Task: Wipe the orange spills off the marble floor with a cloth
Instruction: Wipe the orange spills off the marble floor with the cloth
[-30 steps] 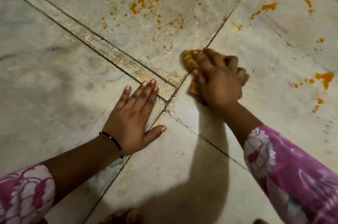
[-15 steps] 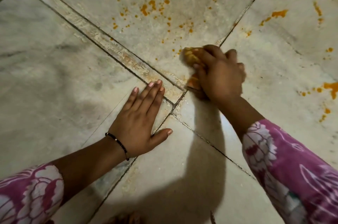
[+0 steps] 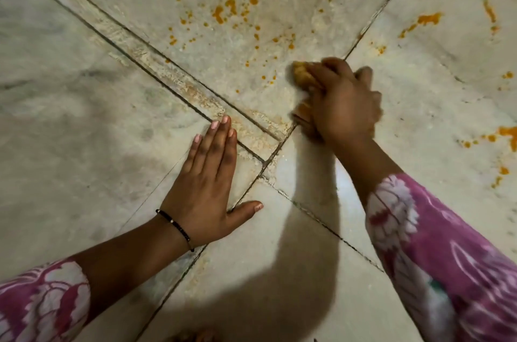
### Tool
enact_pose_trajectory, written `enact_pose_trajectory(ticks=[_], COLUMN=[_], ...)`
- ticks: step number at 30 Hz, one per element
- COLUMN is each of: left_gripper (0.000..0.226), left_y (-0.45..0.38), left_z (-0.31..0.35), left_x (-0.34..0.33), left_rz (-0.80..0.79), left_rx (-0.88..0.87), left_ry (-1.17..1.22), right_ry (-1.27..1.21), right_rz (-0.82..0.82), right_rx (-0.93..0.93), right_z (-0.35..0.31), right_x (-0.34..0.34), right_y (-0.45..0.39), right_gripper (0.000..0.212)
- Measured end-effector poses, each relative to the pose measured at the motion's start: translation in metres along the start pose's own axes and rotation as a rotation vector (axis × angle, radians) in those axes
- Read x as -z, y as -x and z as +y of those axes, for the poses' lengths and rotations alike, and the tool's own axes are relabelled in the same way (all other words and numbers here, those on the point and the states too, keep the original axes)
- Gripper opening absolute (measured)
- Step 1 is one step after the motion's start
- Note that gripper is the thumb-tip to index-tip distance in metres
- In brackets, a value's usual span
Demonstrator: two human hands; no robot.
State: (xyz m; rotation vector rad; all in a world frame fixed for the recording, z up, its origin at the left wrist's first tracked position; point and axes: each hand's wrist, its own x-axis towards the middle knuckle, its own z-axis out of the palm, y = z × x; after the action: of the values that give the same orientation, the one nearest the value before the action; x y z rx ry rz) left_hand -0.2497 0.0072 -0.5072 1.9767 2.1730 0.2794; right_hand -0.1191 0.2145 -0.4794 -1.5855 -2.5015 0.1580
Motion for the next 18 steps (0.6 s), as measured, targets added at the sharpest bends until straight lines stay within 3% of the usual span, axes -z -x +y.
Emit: enact_pose_trajectory(ticks=[4, 7, 11, 14, 18], left_gripper=[0.106, 0.109, 0.111, 0.110, 0.110], left_y=[0.000, 0.001, 0.001, 0.000, -0.001], left_z=[-0.001, -0.001, -0.001, 0.000, 0.000], left_x=[0.001, 0.000, 0.000, 0.001, 0.000], left_rz=[0.008, 0.022, 0.014, 0.000, -0.001], left_rx=[0.021, 0.042, 0.036, 0.020, 0.025], left_ry=[0.020, 0.033, 0.023, 0.007, 0.003], right_ry=[-0.019, -0.021, 0.038, 0.048, 0.000], right_rz=[-0.122, -0.150, -0.085, -0.076, -0.113], right_rx=[0.324, 0.494, 0.362, 0.193, 0.327], right_z=[-0.061, -0.038, 0.010, -0.013, -0.068], right_x=[-0.011, -0.005, 0.004, -0.001, -0.012], right_y=[-0.005, 0.035, 0.037, -0.006, -0.032], right_gripper=[0.043, 0.051, 0.040, 0.039, 0.045])
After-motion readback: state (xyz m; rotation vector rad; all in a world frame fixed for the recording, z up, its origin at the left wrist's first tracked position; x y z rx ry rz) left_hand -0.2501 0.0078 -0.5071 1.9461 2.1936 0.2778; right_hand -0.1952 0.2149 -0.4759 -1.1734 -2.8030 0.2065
